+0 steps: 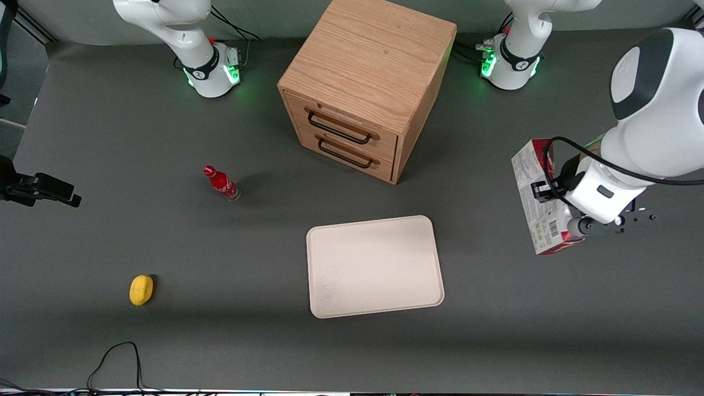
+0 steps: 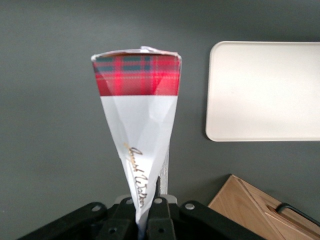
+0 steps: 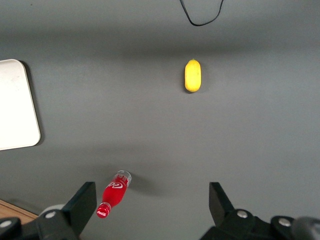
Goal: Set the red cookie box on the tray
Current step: 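Lift the cookie box with the left gripper, swinging it upright, then carry the box over the white tray and lower it onto the tray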
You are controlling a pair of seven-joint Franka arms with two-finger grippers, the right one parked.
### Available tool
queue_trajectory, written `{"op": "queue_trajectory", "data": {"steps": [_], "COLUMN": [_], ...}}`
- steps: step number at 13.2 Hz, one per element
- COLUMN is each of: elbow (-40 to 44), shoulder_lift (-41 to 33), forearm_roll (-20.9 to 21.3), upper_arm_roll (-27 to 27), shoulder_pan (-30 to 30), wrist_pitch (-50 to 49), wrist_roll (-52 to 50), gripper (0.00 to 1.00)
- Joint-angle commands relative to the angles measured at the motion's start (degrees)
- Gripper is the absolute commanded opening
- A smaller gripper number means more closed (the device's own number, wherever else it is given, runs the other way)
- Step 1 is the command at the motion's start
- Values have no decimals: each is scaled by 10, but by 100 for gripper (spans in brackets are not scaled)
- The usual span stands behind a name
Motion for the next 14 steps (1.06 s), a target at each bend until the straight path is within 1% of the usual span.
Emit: {"op": "queue_trajectory", "data": {"steps": [1, 3, 5, 7, 9, 14], "elbow": [179, 208, 213, 207, 199, 67], "shoulder_lift": [129, 166, 193, 222, 249, 263], "forearm_roll": [-3, -2, -2, 0, 28, 42], "upper_arm_roll": [-1, 1, 5, 8, 5, 4], "shoulder_pan": [-50, -72, -92, -110, -117, -130], "wrist_pitch": [-49, -27, 17, 67, 103, 245], "wrist_roll": [6, 4, -3, -47, -81, -160], "gripper": [0, 0, 0, 0, 0, 0]}}
